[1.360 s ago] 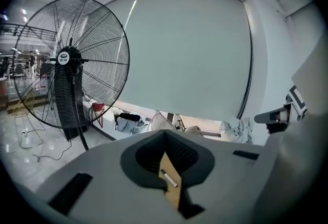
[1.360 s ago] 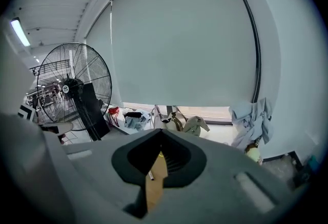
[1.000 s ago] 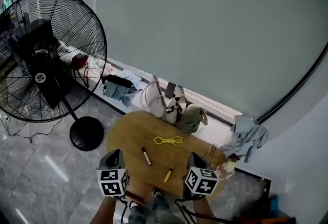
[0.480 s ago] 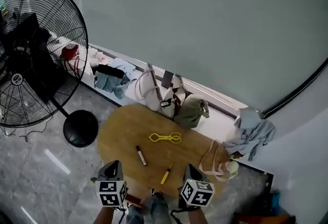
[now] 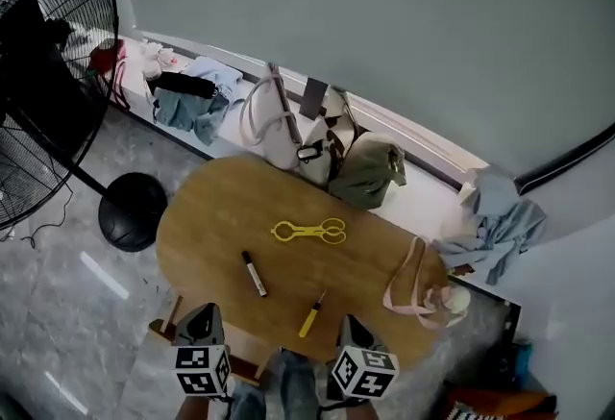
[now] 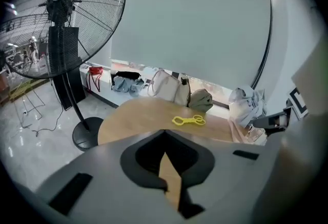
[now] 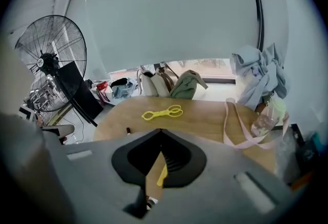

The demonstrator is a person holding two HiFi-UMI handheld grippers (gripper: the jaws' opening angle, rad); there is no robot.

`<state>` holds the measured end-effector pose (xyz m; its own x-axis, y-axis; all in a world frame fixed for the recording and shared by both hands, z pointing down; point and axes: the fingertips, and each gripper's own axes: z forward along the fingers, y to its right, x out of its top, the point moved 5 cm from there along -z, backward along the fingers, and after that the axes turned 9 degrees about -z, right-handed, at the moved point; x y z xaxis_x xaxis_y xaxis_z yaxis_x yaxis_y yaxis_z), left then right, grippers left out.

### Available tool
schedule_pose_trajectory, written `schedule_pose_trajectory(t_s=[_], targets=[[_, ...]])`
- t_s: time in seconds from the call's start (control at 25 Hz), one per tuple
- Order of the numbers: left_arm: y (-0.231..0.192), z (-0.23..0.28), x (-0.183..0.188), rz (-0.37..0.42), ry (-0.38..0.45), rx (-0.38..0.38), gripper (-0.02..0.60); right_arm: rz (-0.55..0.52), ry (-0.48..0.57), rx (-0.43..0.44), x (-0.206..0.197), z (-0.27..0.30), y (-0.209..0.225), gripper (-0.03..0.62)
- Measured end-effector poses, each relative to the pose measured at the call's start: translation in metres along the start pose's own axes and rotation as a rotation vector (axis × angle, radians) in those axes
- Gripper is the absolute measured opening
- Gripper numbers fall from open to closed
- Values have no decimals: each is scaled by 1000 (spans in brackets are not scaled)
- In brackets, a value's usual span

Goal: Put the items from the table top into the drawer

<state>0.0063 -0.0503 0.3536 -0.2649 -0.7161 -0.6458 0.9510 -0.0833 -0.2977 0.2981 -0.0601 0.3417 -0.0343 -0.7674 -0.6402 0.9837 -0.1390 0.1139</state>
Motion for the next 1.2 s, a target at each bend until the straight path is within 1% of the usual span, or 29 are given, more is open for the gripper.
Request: schedule_pose_trajectory(t_s=[0.16, 0.32, 0.56, 0.8, 1.04, 1.08, 1.2], targets=[[-8, 31, -31, -15, -26, 0, -6, 10, -34, 6, -34, 30, 2, 6], [-18, 55, -54, -32, -42, 7, -6, 20, -69, 10, -63, 54, 0, 5], [-35, 78, -86, -39, -61, 30, -6, 46, -128, 10, -106, 77, -1, 5], [-51, 88, -105, -61, -79, 61, -6, 53, -166, 1, -126, 92, -1, 6], [-57, 87, -110, -81, -93, 63, -6, 64, -194, 5, -137, 100, -4, 6], [-58, 86, -110, -81, -94, 65, -6, 68, -197, 13, -138, 102, -5, 23], [-62, 86, -112, -81, -100, 72, -6, 72, -212, 22, -141, 106, -7, 34]])
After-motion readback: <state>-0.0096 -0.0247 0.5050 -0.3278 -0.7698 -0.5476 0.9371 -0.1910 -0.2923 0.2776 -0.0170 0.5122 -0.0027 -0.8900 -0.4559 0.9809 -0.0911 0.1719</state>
